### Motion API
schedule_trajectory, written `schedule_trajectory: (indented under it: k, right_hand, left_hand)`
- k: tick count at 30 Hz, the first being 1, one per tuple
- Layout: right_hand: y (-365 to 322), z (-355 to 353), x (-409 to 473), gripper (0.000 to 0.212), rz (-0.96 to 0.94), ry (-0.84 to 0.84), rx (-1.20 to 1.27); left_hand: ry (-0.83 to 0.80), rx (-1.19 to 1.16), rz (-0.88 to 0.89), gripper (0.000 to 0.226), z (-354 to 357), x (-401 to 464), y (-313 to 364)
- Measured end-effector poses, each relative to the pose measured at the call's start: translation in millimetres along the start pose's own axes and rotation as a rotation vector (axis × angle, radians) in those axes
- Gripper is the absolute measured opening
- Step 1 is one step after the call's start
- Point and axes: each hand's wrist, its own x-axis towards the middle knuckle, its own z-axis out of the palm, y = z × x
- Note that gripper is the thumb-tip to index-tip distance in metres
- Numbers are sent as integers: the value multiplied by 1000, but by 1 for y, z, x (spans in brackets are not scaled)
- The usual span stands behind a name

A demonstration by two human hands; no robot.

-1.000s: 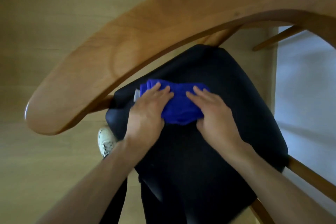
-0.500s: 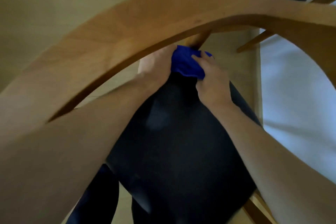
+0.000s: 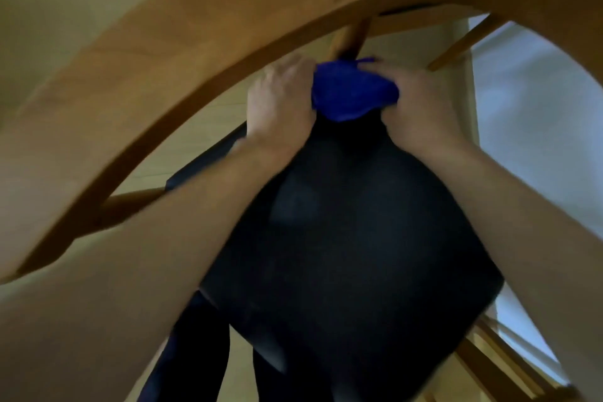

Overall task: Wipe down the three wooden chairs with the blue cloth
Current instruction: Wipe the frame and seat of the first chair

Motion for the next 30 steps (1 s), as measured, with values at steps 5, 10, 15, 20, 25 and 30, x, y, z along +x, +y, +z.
schedule_trajectory:
  k: [5, 10, 15, 20, 25, 30]
  right_hand:
    - [2, 56, -17, 62, 50, 182, -184]
    - [-8, 94, -135, 68, 23, -32, -182]
    - [-19, 100, -188, 63, -57, -275, -229]
    - [-48, 76, -114, 55, -188, -105, -249]
    - [-79, 92, -34, 63, -198, 18, -155]
    - [-83, 149, -76, 72, -242, -53, -227]
  left_hand:
    - [-49, 28, 120, 29, 8, -18, -17]
    - [-140, 111, 88, 62, 15, -151, -34]
    - [-271, 76, 67, 80, 10, -235, -50]
    - [-84, 34, -29, 66, -20, -159, -54]
    - [124, 35, 94, 30, -32, -87, -90]
    - [32, 81, -93, 62, -6, -163, -115]
